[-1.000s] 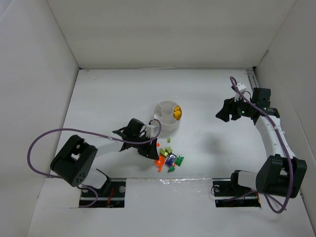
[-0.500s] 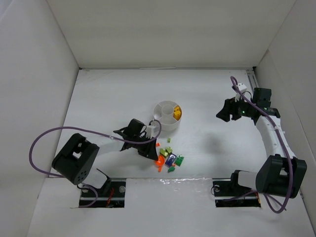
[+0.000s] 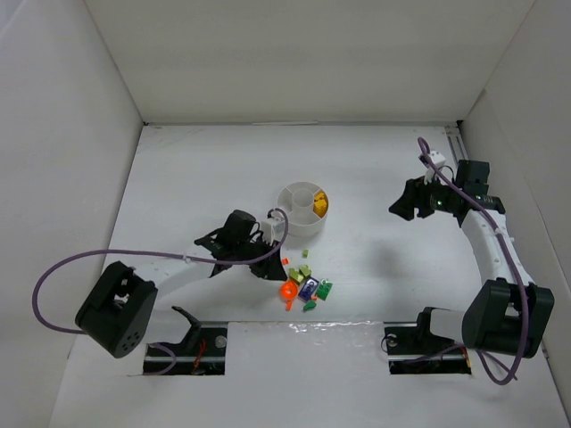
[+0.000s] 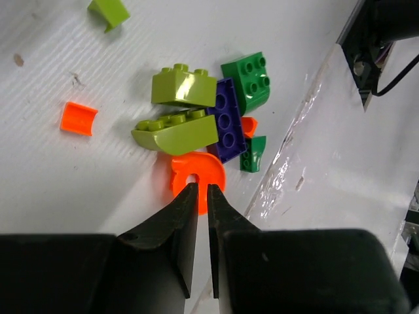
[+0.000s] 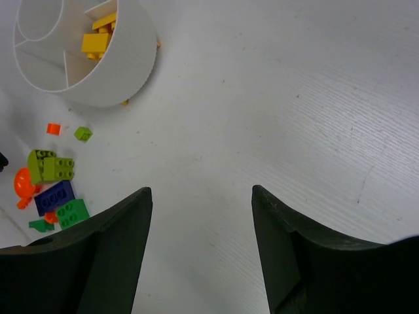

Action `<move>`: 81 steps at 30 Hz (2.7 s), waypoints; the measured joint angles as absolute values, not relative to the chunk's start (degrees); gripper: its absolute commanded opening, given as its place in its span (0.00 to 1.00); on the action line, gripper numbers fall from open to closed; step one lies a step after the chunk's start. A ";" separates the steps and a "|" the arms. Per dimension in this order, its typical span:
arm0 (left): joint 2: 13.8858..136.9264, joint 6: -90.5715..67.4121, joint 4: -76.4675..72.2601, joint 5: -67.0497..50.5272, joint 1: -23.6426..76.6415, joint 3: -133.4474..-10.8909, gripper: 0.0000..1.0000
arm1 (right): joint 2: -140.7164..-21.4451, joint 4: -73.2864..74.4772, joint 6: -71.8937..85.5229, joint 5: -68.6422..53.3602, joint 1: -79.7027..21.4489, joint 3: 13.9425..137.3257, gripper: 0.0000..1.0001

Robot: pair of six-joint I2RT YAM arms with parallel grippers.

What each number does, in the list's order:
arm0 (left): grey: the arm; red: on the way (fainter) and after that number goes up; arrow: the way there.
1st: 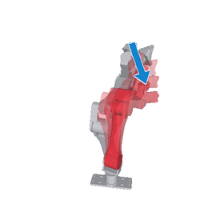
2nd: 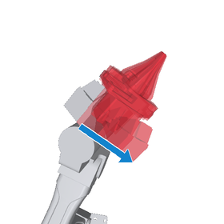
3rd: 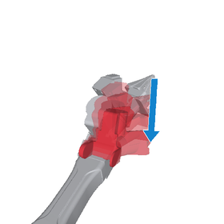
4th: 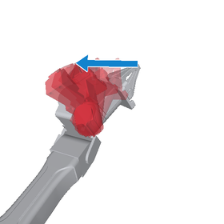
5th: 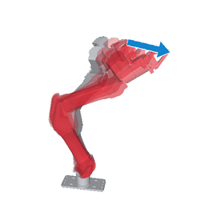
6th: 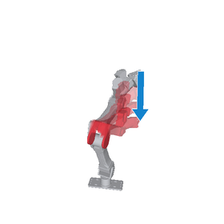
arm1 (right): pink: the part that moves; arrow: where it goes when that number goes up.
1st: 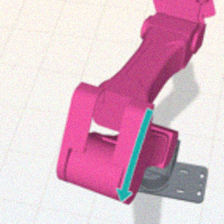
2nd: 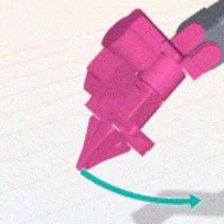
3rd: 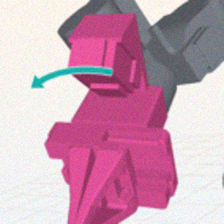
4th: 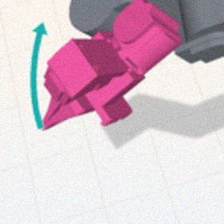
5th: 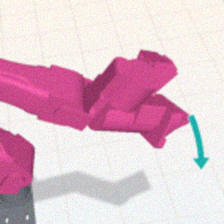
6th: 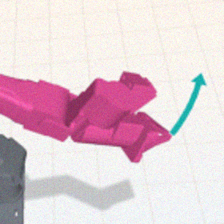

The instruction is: Sort the legos into containers by color

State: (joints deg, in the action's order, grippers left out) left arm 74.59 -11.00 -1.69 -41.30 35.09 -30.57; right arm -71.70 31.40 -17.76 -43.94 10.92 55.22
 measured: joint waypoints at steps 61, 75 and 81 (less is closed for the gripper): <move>76.03 -8.56 3.16 -33.54 41.93 -34.61 0.00 | -74.37 29.08 -17.76 -45.19 10.85 55.13 0.67; 70.57 -1.26 3.16 -9.98 31.27 -53.47 0.00 | -73.76 23.73 -8.88 -42.92 4.56 55.13 0.66; 71.88 6.83 -0.84 2.28 33.87 -52.95 0.00 | -73.76 20.97 -5.93 -41.78 2.94 55.13 0.66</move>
